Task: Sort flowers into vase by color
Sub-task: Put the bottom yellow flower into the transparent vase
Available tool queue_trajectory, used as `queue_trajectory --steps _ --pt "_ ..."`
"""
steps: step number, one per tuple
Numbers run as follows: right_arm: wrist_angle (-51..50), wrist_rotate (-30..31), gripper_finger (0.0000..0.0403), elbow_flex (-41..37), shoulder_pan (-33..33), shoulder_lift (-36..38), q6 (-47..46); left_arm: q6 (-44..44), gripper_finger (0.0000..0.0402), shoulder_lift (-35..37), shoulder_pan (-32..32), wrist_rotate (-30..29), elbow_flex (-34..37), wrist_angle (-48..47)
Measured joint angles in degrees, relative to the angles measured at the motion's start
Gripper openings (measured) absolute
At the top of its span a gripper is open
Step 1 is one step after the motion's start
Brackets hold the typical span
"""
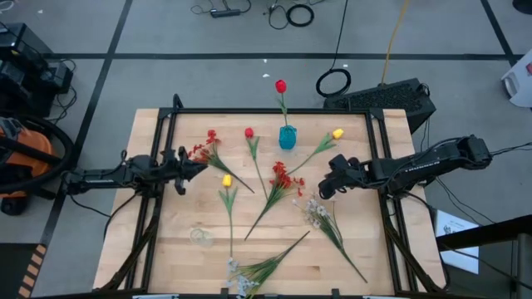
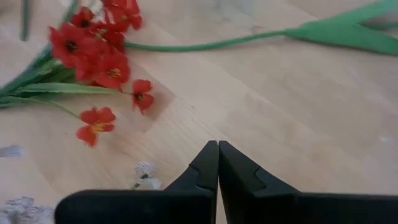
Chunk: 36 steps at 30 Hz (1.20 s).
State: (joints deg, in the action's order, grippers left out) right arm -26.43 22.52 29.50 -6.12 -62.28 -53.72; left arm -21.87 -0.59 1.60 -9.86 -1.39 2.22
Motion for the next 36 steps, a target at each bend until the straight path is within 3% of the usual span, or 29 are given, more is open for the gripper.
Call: queue_trajectory --steps 3,9,18,22,25,29,32,36 --pt "0.9 -0.02 0.0004 0.0 -0.01 0.0 2.34 -3.21 0.0014 -1.54 -0.96 -7.03 0.0 -0.05" --pt "0.99 -0.07 0.0004 0.0 0.0 0.0 4.0 -10.37 0.0003 -10.84 -4.93 -13.9 -2.2 -0.05" --pt "1.04 -0.11 0.0004 0.0 0.02 0.0 6.41 -15.36 0.0001 -34.14 -13.21 -20.31 -13.06 0.29" --pt "1.14 -0.15 0.0004 0.0 0.02 0.0 7.96 -15.39 0.0001 -46.13 -16.83 -23.43 -20.66 -0.75" --pt "1.17 -0.39 0.0004 0.0 0.02 0.0 8.88 -18.72 0.0001 -54.45 -18.39 -24.84 -28.03 -6.79" --pt "1.3 -0.39 0.0004 0.0 0.02 0.0 10.13 -32.27 0.0001 -64.4 -18.68 -23.94 -39.11 -24.01" --pt "1.41 -0.39 0.0004 0.0 0.04 0.0 11.08 -45.71 0.0 -70.41 -18.47 -18.86 -45.48 -35.59" --pt "1.39 -0.39 0.0004 0.0 0.03 0.0 11.6 -57.71 0.0 -76.07 -17.31 -11.29 -48.9 -41.45"
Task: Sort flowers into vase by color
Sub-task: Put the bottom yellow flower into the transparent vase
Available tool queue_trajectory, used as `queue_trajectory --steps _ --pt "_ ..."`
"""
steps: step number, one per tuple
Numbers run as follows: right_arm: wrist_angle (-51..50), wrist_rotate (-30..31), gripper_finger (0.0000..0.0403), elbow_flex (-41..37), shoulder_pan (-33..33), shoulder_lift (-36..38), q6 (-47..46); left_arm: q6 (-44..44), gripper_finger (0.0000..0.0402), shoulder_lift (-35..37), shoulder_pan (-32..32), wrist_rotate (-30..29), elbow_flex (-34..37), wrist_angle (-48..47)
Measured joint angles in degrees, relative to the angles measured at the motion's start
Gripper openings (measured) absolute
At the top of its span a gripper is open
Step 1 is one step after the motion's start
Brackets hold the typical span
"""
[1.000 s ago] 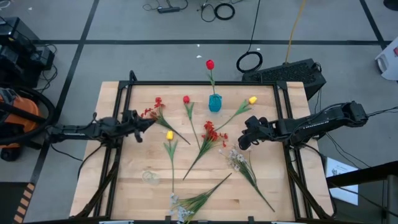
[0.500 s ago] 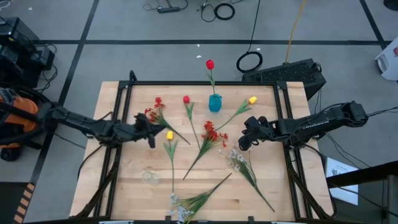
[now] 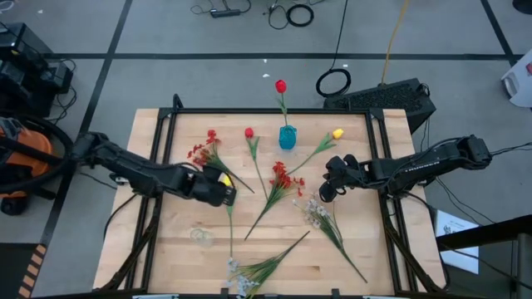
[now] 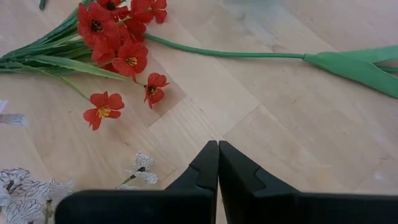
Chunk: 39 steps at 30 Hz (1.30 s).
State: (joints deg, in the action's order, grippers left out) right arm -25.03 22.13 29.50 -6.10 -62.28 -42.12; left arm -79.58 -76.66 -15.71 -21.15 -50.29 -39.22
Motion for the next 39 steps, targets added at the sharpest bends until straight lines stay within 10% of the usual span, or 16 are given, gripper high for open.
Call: queue_trajectory --steps 31,39 --pt "0.65 0.3 0.0004 0.0 0.01 0.0 3.95 2.39 0.0029 -10.77 3.37 2.7 -0.01 -0.76" --pt "0.89 0.3 0.0004 0.0 0.01 0.02 3.86 4.87 0.0097 -15.79 6.02 3.62 -0.01 -0.81"
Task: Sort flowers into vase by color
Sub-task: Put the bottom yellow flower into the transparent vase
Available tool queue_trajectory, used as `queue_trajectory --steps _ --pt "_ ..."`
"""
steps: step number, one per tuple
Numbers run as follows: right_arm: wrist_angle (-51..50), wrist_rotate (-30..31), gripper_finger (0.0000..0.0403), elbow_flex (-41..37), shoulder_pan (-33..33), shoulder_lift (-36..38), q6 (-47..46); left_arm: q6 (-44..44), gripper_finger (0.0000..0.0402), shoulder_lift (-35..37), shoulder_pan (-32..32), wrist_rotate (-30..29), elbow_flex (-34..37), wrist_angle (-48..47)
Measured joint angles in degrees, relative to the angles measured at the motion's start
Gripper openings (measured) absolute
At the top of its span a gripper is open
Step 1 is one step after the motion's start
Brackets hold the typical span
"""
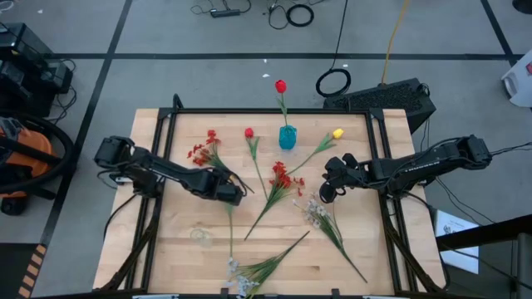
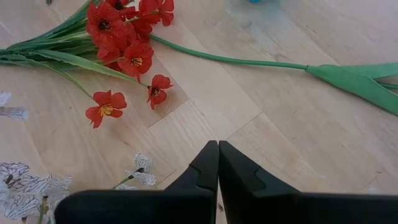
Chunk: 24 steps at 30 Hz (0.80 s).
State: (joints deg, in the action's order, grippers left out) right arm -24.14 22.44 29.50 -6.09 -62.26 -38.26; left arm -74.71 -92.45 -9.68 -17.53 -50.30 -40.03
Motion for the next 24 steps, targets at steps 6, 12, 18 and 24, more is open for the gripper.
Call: queue_trajectory --steps 6,12,18,24 --pt "0.0 0.0 0.0004 0.0 -0.01 0.0 -0.02 0.07 0.0145 -0.19 2.07 0.81 0.0 0.05" --pt "0.05 -0.02 0.0004 0.0 0.0 0.0 -0.02 0.04 0.0148 -0.19 2.96 2.75 0.0 0.37" --pt "0.11 -0.02 0.0004 0.0 -0.02 0.0 -0.02 -4.5 0.0148 -0.54 2.92 4.84 0.0 0.81" --pt "0.15 -0.02 0.0004 0.0 -0.01 0.0 -0.02 -5.86 0.0148 -3.65 2.92 6.85 -0.04 2.53"
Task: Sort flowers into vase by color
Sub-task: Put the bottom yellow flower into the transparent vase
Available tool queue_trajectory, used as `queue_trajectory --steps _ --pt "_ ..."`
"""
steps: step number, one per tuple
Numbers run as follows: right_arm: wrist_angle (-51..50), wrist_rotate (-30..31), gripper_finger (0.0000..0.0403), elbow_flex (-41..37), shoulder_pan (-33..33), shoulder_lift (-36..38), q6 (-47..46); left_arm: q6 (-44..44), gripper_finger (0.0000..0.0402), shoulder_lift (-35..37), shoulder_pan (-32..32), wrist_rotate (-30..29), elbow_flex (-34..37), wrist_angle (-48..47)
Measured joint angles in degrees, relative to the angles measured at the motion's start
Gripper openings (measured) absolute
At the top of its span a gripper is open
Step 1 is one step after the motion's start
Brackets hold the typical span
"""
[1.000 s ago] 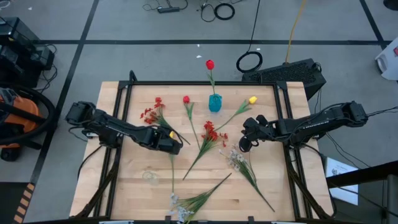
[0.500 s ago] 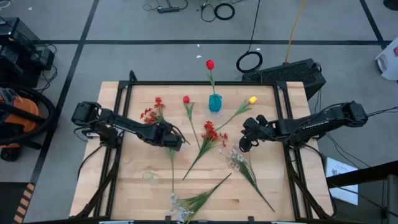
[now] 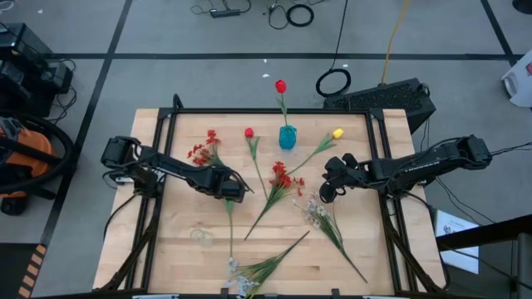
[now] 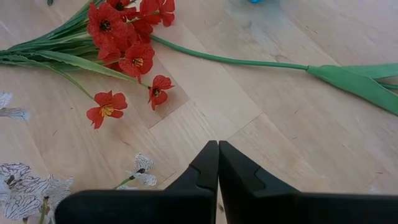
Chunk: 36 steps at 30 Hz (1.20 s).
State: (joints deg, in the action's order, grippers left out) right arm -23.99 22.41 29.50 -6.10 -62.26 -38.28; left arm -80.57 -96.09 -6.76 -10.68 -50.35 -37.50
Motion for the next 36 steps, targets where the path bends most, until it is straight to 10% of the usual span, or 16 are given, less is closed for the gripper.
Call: queue_trajectory --steps 6,14,36 --pt "0.07 -0.02 0.0004 0.0 -0.01 0.0 0.0 0.05 0.0133 -1.56 0.0 0.22 -0.13 0.71" --pt "0.02 -0.02 0.0004 0.0 -0.01 0.0 0.01 0.18 0.0013 0.38 0.07 0.55 0.1 1.29" --pt "0.49 0.02 0.0004 0.0 0.01 0.0 0.08 28.04 0.0005 33.12 -5.08 -20.99 0.15 16.13"
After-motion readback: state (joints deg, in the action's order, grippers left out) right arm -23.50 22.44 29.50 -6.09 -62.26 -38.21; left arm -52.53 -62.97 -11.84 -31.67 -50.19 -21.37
